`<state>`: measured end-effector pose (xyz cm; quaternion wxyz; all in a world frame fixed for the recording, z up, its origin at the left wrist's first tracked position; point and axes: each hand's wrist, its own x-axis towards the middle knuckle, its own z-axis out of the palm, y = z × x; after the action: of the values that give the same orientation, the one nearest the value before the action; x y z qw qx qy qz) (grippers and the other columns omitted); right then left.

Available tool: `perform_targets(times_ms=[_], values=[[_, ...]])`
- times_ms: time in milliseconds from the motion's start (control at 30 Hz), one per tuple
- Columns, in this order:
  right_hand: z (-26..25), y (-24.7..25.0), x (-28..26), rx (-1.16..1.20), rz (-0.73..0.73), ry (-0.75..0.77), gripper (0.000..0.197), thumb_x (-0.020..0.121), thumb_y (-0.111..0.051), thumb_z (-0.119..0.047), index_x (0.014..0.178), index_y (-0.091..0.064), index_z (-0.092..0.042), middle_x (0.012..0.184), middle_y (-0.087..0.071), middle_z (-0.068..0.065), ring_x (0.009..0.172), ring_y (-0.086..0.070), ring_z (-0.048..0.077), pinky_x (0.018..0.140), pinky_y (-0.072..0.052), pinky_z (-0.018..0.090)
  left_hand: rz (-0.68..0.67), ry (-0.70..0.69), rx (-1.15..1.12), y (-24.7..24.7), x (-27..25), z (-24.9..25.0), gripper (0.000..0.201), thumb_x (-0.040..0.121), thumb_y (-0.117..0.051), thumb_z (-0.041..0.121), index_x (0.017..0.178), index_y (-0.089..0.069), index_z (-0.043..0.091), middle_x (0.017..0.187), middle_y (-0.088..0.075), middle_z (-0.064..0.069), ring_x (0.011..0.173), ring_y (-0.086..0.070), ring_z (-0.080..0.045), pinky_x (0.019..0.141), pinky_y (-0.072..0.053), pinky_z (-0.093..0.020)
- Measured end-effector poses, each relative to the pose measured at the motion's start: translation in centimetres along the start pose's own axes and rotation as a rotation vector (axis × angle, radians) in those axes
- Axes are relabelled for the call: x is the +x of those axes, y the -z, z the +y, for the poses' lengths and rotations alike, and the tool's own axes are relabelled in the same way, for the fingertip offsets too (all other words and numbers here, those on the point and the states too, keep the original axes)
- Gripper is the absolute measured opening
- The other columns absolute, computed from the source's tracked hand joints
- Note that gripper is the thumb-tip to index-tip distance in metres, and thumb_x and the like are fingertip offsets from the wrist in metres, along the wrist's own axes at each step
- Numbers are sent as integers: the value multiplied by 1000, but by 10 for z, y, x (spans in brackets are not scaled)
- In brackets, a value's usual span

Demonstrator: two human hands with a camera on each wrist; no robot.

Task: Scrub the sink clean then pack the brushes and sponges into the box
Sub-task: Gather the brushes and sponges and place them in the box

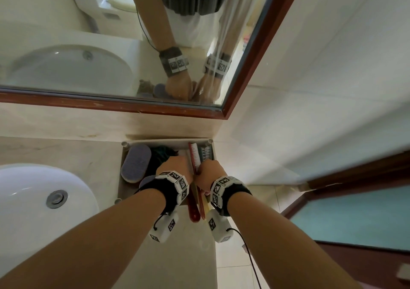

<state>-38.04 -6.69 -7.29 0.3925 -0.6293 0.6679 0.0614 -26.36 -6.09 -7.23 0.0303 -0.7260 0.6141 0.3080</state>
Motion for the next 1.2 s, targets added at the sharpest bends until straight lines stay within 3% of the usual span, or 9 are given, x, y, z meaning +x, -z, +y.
perform_targets(times_ms=[167, 233, 400, 533, 667, 767, 967, 1033, 1200], values=[[0, -1, 4, 0, 11, -2, 12, 91, -57, -19, 97, -60, -9, 98, -69, 14, 87, -69, 32, 78, -60, 43, 11, -11, 26, 1, -6, 0, 16, 85, -57, 30, 75, -56, 17, 78, -63, -2, 69, -62, -25, 65, -52, -31], [-1, -1, 4, -13, 5, -8, 15, 90, -59, -21, 98, -60, -8, 97, -69, 15, 87, -69, 32, 78, -60, 43, 22, -25, 38, 2, -10, 0, 18, 86, -57, 29, 72, -51, 18, 78, -61, -1, 76, -64, -27, 65, -50, -30], [4, 0, -4, -59, 52, 14, 30, 81, -68, -40, 79, -60, -12, 76, -70, 8, 67, -69, 24, 66, -62, 37, 55, -68, 131, 3, -17, -7, 19, 83, -57, 35, 93, -66, 22, 97, -67, 3, 91, -64, -23, 78, -54, -34], [6, 15, -21, -123, 119, 52, 32, 84, -60, -49, 75, -59, -18, 75, -67, 2, 61, -64, 17, 57, -57, 28, 44, -75, 129, 22, -29, -12, 15, 87, -54, 25, 93, -67, 26, 95, -66, 4, 86, -63, -20, 75, -56, -34], [-2, 50, -44, -234, 194, 111, 24, 89, -53, -39, 88, -62, -17, 89, -66, 3, 75, -63, 20, 65, -54, 31, 97, -87, 203, 56, -45, -18, 15, 90, -54, 27, 98, -66, 24, 100, -67, 2, 92, -62, -21, 82, -54, -33], [-11, 79, -64, -280, 276, 169, 24, 91, -53, -37, 101, -63, -18, 100, -65, 2, 86, -62, 22, 68, -49, 30, 141, -60, 174, 84, -65, -24, 18, 88, -56, 27, 103, -65, 23, 104, -66, -1, 92, -63, -24, 79, -54, -32], [-44, 123, -120, -373, 408, 282, 23, 91, -52, -41, 102, -62, -24, 106, -64, 0, 92, -61, 21, 76, -51, 31, 282, -38, 132, 141, -113, -46, 21, 87, -58, 30, 108, -61, 27, 114, -61, 3, 101, -60, -22, 83, -50, -30], [-60, 134, -146, -397, 454, 312, 23, 92, -51, -41, 103, -61, -24, 105, -64, -1, 91, -61, 20, 77, -52, 31, 333, -51, 158, 163, -132, -52, 20, 87, -59, 31, 106, -60, 27, 112, -62, 4, 101, -60, -21, 80, -46, -28], [-102, 154, -217, -439, 579, 365, 25, 94, -48, -42, 105, -61, -24, 104, -62, -2, 95, -61, 21, 79, -51, 32, 507, -88, 180, 216, -191, -57, 14, 83, -54, 30, 90, -65, 27, 95, -64, 3, 83, -61, -22, 73, -51, -30]])
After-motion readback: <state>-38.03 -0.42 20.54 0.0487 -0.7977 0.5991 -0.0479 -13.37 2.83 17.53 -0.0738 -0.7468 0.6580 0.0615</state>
